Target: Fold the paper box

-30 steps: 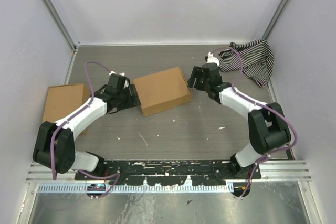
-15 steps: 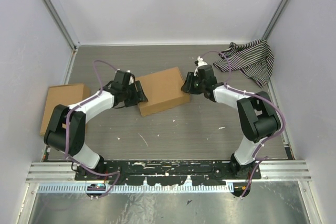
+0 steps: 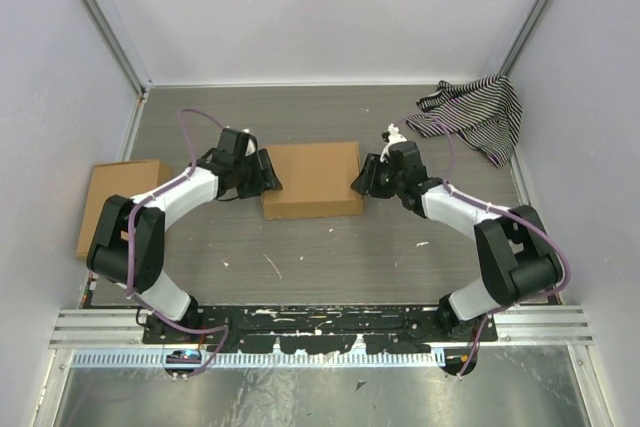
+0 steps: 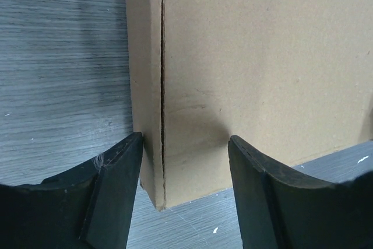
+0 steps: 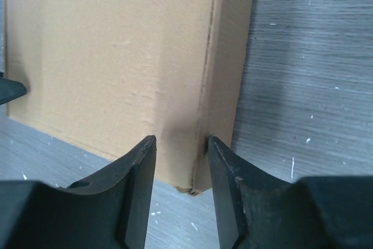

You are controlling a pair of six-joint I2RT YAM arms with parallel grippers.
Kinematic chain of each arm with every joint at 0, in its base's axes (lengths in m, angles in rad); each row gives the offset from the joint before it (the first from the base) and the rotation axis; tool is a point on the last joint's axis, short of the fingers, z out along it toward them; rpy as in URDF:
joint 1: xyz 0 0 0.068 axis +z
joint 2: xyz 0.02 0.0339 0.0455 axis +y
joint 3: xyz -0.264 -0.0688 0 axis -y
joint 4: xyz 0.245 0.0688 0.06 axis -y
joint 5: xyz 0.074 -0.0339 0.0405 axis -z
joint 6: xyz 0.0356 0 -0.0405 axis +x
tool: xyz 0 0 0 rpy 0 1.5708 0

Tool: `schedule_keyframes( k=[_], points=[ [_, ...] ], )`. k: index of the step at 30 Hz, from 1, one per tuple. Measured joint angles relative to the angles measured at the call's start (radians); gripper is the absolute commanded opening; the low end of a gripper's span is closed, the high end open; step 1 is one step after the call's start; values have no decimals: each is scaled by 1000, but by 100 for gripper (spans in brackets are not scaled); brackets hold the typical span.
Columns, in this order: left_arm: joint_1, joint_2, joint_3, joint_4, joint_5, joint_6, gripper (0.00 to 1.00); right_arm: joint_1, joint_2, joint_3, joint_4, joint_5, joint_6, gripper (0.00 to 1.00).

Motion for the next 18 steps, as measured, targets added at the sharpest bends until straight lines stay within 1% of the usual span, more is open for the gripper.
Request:
schedule_keyframes(
  k=[1,5,9,11,12,13,15,18],
  points=[
    [0,-1,0,-1,0,1,68,3,-18,-5,-11,1,0,51],
    [-1,-22,0,-5,-2,6,69,5,-103,-15,-44,27,-8,52],
    [-2,-81,0,-23,-17,14,70,6,-197,-29,-65,61,-15,52],
    [-2,-114,0,-33,-23,19,71,6,-243,-45,-71,76,-19,55],
    [-2,-132,0,-38,-27,22,73,6,-267,-57,-71,84,-22,58],
    [-2,-152,0,-42,-32,25,76,6,-292,-70,-72,92,-25,63],
    [-2,-196,-5,-44,-41,28,100,6,-335,-92,-85,109,-30,72],
    [-2,-289,-39,-50,-62,34,98,6,-398,-113,-117,136,-35,83]
  ],
)
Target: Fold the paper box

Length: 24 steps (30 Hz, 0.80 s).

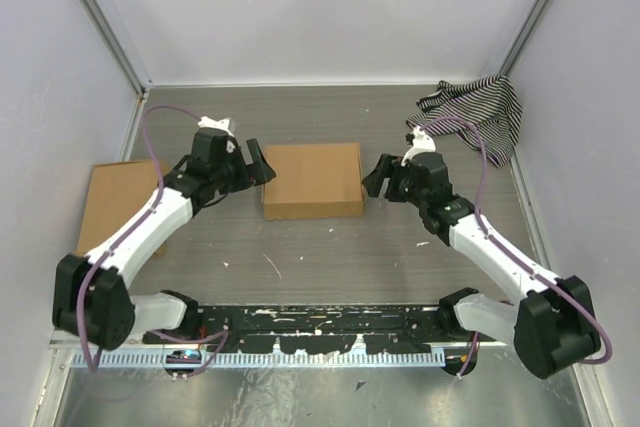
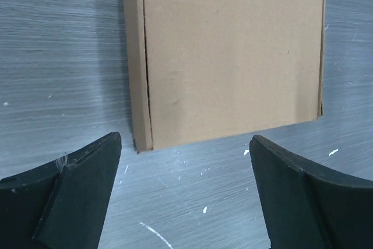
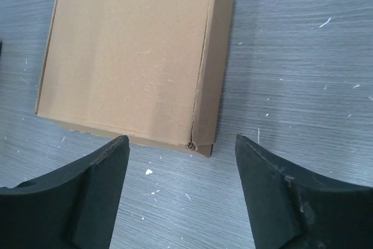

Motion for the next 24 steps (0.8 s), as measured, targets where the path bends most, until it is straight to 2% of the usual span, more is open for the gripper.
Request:
schedule_keyframes(
  k=[4,13,19,24],
  points=[
    [-1,-135,-42,-48,-44,2,98,0,-49,-1,-22,32,-3,87],
    [-1,-339,-89,-185,-134,38,98,0,-85,-2,-95,93,-4,88],
    [-1,-405,-143,-229,-185,37,98,0,-111,-2,-112,127,-5,87],
    [-1,-418,-160,-246,-211,37,98,0,-111,-4,-127,141,-13,82]
  ],
)
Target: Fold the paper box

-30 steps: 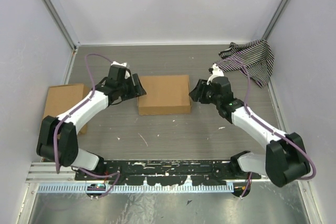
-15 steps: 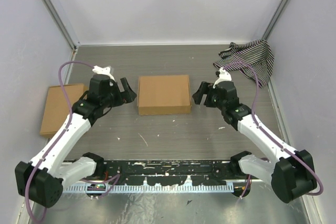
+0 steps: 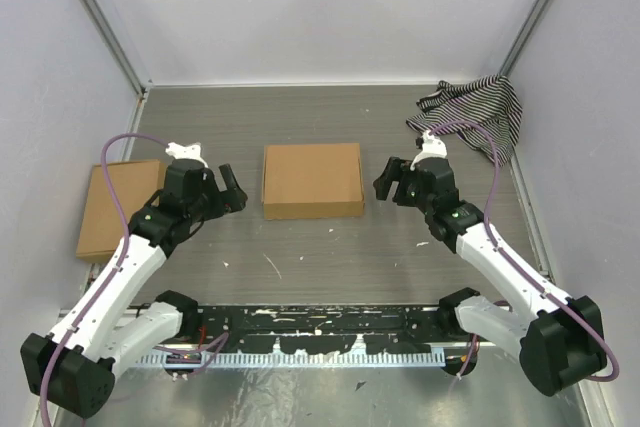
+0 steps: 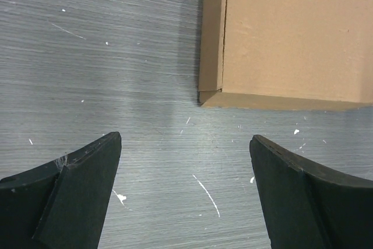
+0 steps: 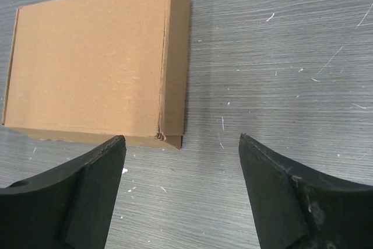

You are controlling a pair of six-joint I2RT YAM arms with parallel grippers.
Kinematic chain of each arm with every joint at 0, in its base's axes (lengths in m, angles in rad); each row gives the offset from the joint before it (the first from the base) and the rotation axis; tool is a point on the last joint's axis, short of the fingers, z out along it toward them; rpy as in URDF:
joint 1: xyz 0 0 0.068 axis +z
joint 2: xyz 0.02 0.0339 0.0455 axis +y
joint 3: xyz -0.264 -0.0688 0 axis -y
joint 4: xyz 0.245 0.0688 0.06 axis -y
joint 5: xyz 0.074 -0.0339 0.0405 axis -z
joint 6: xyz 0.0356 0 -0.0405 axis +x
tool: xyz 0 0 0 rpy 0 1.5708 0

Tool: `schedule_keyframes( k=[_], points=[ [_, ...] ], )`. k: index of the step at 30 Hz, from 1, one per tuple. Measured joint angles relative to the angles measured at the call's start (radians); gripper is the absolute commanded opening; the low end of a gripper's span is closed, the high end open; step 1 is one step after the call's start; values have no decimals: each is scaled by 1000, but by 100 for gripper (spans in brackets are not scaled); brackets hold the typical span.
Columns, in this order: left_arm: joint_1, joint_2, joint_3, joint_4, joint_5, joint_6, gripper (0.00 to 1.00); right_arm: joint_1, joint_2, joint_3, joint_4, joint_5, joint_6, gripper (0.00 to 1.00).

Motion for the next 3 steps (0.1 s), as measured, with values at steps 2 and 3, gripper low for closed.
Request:
schedule_keyframes(
  k=[2,3],
  points=[
    [0,-2,-1,-1,-7,0,98,0,-9,-13,8,-1,-11,82],
    [0,-3,-2,-1,-10,0,98,0,-20,-24,7,0,-14,84]
  ],
)
